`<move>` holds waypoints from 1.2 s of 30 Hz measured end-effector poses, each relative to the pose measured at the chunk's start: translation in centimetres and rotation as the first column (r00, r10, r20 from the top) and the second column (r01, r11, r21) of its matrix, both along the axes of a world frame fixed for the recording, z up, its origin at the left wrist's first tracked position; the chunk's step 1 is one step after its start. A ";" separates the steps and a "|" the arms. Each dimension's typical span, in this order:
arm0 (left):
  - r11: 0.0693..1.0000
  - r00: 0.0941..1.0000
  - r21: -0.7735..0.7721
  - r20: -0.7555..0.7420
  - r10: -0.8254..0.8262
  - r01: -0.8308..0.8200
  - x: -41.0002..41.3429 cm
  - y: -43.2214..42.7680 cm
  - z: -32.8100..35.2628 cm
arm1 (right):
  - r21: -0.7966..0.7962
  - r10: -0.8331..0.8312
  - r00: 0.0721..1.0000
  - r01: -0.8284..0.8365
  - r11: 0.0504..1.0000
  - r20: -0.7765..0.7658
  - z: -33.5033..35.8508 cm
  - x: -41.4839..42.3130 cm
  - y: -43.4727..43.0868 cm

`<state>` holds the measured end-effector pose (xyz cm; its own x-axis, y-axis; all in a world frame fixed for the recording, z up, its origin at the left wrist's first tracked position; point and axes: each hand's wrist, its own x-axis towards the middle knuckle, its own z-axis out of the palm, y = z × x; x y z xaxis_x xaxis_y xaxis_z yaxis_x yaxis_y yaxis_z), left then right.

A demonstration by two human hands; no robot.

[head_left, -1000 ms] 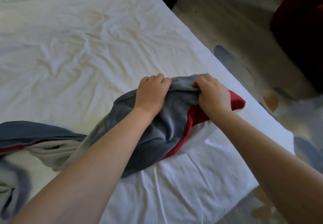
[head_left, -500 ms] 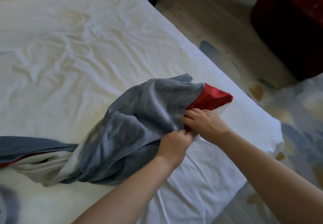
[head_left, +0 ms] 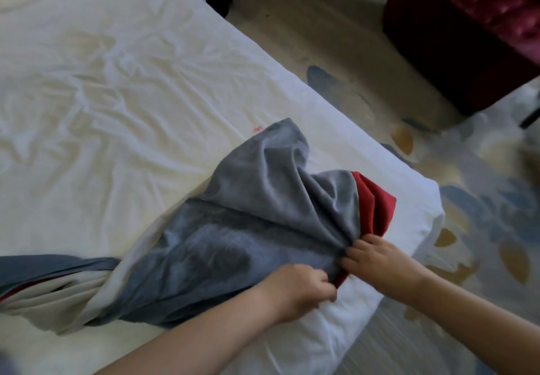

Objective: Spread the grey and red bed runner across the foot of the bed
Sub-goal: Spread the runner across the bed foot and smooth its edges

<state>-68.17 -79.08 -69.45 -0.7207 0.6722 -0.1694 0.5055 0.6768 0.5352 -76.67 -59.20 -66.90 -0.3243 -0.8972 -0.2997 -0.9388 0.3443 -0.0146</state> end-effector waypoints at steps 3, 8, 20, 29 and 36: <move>0.999 1.000 -0.052 -0.008 -0.014 0.014 -0.8 0.1 1.2 | 0.211 -0.158 0.979 0.128 0.969 0.128 -0.1 0.7 0.7; 0.961 0.923 0.038 -0.272 0.272 -0.272 -6.7 -1.8 3.4 | -0.119 -0.454 0.891 0.451 0.884 0.003 1.4 -3.0 0.4; 0.678 0.978 -0.718 -0.209 0.004 -0.156 -23.2 -6.5 2.7 | 0.010 -0.755 0.569 0.796 0.605 0.327 -2.4 -11.2 -0.8; 0.701 0.955 -0.653 -0.249 0.160 -0.288 -26.7 -6.6 0.9 | -0.107 -0.765 0.640 0.768 0.632 0.070 -1.9 -14.7 4.7; 0.894 0.978 -0.403 -0.141 0.152 -0.196 -28.3 -5.6 -0.9 | -0.107 -0.892 0.416 0.909 0.403 0.176 -3.4 -16.0 8.2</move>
